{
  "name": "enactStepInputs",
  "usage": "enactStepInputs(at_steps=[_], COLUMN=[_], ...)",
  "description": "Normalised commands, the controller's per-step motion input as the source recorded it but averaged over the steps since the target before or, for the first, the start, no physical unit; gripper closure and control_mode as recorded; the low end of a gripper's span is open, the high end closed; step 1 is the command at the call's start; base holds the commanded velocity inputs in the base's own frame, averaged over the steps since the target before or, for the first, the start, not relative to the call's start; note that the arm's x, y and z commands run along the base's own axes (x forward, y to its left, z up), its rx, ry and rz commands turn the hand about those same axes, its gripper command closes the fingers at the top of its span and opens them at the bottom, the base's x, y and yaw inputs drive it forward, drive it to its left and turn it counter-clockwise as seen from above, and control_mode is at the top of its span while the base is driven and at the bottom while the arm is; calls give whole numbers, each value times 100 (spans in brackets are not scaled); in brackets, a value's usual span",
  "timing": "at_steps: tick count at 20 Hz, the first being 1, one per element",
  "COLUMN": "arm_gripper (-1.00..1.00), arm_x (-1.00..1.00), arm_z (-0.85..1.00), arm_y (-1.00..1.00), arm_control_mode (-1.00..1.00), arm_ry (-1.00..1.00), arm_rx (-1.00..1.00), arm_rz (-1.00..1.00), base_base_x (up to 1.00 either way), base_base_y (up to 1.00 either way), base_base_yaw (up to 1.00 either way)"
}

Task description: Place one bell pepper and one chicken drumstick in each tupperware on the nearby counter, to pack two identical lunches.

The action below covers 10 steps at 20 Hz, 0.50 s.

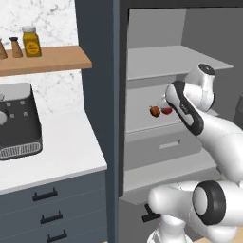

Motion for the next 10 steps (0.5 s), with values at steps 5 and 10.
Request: enactStepInputs(at_steps=[5,10], arm_gripper=[-100,-100], arm_x=[55,44], arm_z=[-18,-29], arm_y=[11,0], arm_control_mode=[-100,-100], arm_ry=[-10,0], arm_rx=[0,0], arm_rz=[0,-5], base_base_x=[0,0], base_base_y=[0,0], base_base_yaw=[0,0])
